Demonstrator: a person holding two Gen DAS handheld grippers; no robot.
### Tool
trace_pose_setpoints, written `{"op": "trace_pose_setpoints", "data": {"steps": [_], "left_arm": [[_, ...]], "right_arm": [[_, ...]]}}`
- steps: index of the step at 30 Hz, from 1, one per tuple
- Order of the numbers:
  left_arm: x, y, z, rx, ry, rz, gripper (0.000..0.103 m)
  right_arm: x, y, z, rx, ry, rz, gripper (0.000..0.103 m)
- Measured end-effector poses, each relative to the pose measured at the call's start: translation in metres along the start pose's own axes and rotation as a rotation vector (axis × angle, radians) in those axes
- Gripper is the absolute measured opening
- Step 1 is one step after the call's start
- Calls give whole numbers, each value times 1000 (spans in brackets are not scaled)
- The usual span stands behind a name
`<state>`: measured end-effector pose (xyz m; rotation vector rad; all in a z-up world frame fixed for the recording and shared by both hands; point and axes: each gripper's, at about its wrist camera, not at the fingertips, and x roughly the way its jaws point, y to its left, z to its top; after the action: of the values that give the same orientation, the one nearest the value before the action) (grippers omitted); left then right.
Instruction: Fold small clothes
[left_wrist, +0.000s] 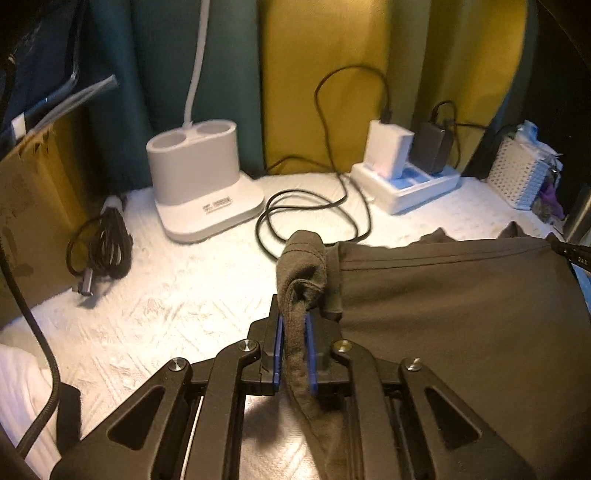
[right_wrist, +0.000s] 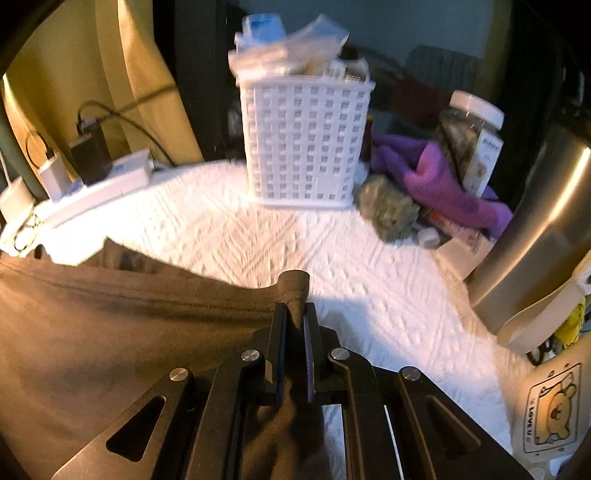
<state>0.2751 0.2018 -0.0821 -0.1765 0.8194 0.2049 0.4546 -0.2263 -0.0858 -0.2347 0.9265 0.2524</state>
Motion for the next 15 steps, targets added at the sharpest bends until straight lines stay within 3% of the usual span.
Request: {"op": "trace_pose_setpoints", "data": {"steps": [8,9,11,15], "left_arm": [[-14,11,0,0,7,74,15],[-19,13,0,2,-1,84,18],[-31,16,0,3,-24,118,40],[-59,22,-1,-11,-66,114,49]], "right_arm": [[0,2,4,-20,31,-56,13],[-1,1,4,-19,34,-61,13],[-5,1,5,-27,48,-77,13],[-27,-3,2,-31,28,-118,15]]}}
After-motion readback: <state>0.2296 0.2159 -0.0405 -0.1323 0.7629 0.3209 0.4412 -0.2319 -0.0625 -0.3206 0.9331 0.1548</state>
